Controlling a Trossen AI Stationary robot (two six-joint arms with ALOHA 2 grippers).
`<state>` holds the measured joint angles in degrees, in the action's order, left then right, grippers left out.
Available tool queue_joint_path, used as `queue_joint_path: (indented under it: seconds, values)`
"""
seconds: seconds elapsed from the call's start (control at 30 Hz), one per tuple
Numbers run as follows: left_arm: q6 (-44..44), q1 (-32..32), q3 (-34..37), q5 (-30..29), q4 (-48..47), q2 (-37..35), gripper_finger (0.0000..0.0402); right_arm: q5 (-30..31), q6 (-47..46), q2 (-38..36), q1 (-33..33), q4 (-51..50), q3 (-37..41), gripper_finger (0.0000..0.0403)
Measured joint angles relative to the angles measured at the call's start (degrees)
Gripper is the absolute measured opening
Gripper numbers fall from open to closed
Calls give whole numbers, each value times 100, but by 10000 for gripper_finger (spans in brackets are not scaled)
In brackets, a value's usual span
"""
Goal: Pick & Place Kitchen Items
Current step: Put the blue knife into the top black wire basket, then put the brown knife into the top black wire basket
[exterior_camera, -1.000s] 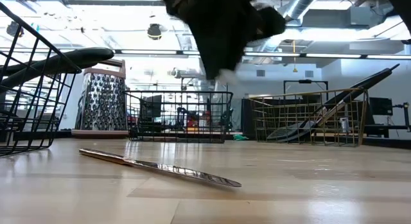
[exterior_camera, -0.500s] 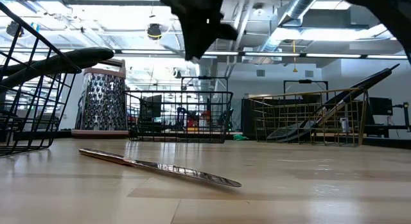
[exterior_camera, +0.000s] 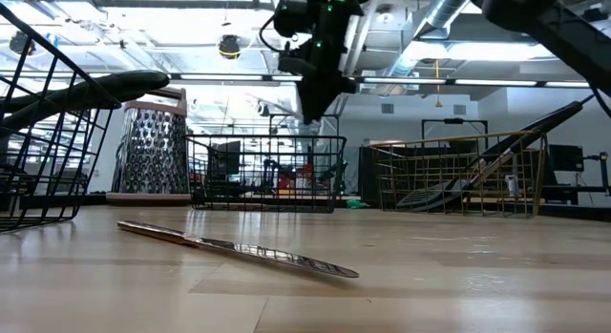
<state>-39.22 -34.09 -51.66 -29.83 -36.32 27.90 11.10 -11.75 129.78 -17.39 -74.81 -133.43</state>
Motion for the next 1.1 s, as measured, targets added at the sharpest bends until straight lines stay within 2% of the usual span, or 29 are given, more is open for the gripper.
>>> queue_joint_path:
  seconds: [0.23, 0.4, 0.57, 0.7, 0.97, 1.1]
  values:
    - [-2, -1, 0, -199, -4, 0, 11, -56, 157, -9, -98, 9, -4, 29]
    - [-2, 0, 0, -280, -4, 2, 11, -45, 193, 347, -115, -99, 10, 29]
    - [-2, 0, 0, -327, -2, 20, 11, -47, 227, 677, -78, 204, -3, 31]
    - [-2, 0, 0, -345, -9, 69, 11, 84, 227, 743, -29, 142, -9, 62]
    - [-2, -1, 0, -369, -9, 83, 11, 93, 66, 697, -26, 177, -23, 81]
    - [-2, -1, 0, -370, -9, 85, 11, 86, -85, 689, -35, 81, -158, 120]
